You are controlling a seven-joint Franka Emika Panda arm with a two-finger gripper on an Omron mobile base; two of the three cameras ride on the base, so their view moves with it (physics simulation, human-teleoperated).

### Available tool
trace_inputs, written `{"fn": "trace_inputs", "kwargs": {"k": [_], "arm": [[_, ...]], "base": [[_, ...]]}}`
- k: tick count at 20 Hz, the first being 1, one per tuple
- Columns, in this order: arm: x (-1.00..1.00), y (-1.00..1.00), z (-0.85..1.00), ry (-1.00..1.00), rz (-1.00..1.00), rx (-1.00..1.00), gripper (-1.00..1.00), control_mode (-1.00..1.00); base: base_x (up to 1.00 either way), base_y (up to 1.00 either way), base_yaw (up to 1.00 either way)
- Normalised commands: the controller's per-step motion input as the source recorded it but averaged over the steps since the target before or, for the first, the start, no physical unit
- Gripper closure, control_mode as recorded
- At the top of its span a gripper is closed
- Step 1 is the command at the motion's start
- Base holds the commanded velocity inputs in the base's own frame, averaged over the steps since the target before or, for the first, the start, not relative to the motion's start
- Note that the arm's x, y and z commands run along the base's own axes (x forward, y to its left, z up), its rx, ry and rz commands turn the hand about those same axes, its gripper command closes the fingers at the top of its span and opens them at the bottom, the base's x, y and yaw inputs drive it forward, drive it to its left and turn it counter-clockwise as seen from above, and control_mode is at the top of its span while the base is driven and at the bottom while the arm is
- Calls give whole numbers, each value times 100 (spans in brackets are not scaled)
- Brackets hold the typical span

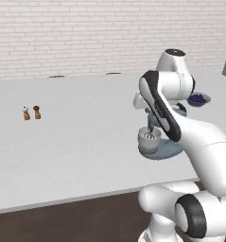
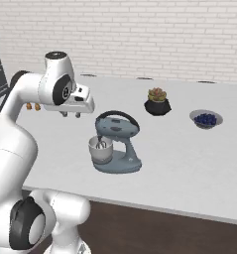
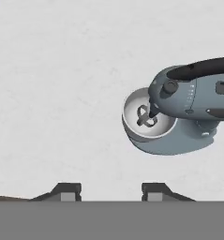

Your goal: Navigate to the toaster oven.

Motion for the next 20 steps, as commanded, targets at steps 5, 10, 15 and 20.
{"fn": "trace_inputs", "kwargs": {"k": [5, 10, 15, 20], "arm": [[-60, 0, 0, 0, 0, 0, -100, -100], [-100, 0, 0, 0, 0, 0, -100, -100], [-100, 0, 0, 0, 0, 0, -100, -100], [-55, 0, 0, 0, 0, 0, -100, 100]], "base": [[0, 0, 0], [0, 0, 0], [0, 0, 0], [-34, -1, 0]]}}
